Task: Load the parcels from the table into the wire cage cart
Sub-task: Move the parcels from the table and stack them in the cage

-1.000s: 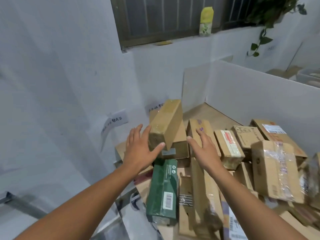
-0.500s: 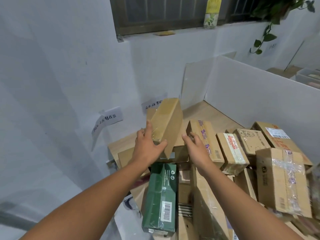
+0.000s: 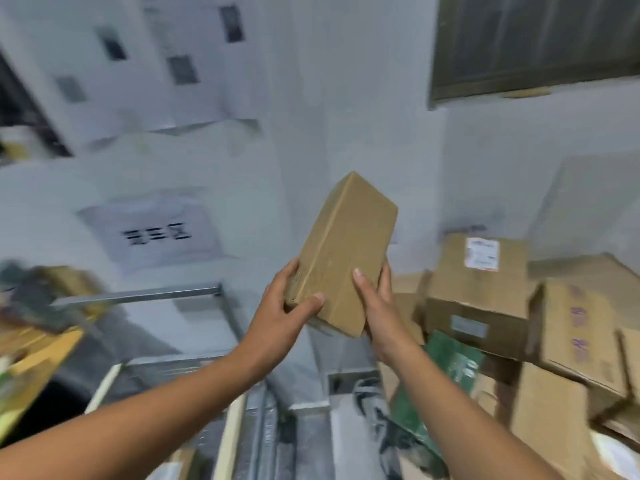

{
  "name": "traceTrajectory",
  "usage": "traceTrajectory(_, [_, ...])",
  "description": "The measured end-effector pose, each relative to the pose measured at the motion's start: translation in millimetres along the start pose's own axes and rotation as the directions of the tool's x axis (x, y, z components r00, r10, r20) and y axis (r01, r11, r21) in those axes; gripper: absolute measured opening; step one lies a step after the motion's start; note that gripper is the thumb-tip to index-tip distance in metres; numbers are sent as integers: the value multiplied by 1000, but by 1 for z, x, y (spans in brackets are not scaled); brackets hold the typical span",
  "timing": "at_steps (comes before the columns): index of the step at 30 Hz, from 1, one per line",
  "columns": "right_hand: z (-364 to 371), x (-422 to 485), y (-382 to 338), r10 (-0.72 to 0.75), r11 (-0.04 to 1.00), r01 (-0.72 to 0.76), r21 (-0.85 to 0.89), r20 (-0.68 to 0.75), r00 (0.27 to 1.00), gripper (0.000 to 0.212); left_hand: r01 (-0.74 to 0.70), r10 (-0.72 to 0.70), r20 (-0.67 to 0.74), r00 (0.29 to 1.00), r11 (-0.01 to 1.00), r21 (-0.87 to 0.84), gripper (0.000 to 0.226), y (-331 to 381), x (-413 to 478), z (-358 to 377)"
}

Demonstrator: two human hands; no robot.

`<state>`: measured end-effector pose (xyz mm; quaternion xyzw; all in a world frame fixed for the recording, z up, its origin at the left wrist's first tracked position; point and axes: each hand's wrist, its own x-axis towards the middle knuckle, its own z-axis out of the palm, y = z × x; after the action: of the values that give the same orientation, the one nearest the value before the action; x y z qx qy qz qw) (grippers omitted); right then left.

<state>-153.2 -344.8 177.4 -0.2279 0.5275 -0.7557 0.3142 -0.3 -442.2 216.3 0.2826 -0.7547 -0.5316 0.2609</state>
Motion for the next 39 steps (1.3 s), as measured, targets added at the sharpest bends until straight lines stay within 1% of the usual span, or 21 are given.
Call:
traceTrajectory(2, [55,-7,21,6,999,-10,35,123,992,78,47,-49,-113,992,999,-19,82,-9,-33,-47])
traceTrajectory(4, [108,-16,40,33,998,-46,41,263,964,72,95,-102,-211,972,994,-45,78,-20,-65,-94])
traceTrajectory(6, [157,-25,57,75,995,-93,28,392,917,73,129,-132,-289,948,991,-30,82,-32,-96,-137])
traceTrajectory(9, [218,-33,81,111,993,-114,-28,535,837,80,179,-160,-405,900,984,9,96,-47,-136,-184])
traceTrajectory(11, [258,-34,97,145,989,-122,-80,613,777,86,207,-190,-471,861,978,-16,102,-61,-155,-209])
traceTrajectory(14, [311,-31,123,184,983,-105,-154,711,679,92,237,-250,-561,789,967,-97,101,-85,-173,-242])
traceTrajectory(17, [357,-26,149,226,974,-106,-202,775,590,89,244,-278,-636,720,959,-143,101,-108,-180,-269])
traceTrajectory(19, [382,-19,166,290,955,-97,-282,806,516,96,253,-304,-675,672,951,-177,102,-125,-179,-288])
traceTrajectory(22, [412,-8,191,388,913,-61,-404,810,441,113,259,-352,-705,615,935,-240,93,-153,-173,-313])
traceTrajectory(23, [421,-4,202,412,900,-52,-433,806,426,114,263,-373,-707,601,927,-266,89,-164,-169,-319])
traceTrajectory(24, [428,0,212,437,886,-47,-461,798,415,111,263,-396,-704,589,918,-296,86,-174,-165,-323])
traceTrajectory(26, [437,6,236,480,858,-36,-512,777,407,97,266,-425,-705,567,905,-331,88,-201,-158,-326])
traceTrajectory(28, [438,14,265,530,824,-38,-566,745,405,85,308,-435,-717,545,899,-311,93,-232,-151,-320])
traceTrajectory(30, [435,23,296,580,783,-27,-622,713,394,77,368,-486,-695,529,870,-329,91,-264,-144,-309])
traceTrajectory(32, [429,37,336,647,720,-19,-694,660,381,72,389,-552,-654,518,833,-394,84,-303,-136,-296])
traceTrajectory(34, [422,54,382,717,649,-35,-760,596,360,77,421,-623,-609,491,782,-459,78,-343,-127,-286])
traceTrajectory(36, [415,74,435,773,574,-29,-818,530,349,88,474,-665,-583,467,745,-470,77,-384,-121,-282])
traceTrajectory(37, [413,84,464,790,546,-16,-838,508,344,90,506,-687,-566,457,723,-470,77,-405,-117,-282])
traceTrajectory(39, [406,102,526,823,484,23,-875,464,329,84,595,-741,-529,414,660,-459,72,-453,-111,-281])
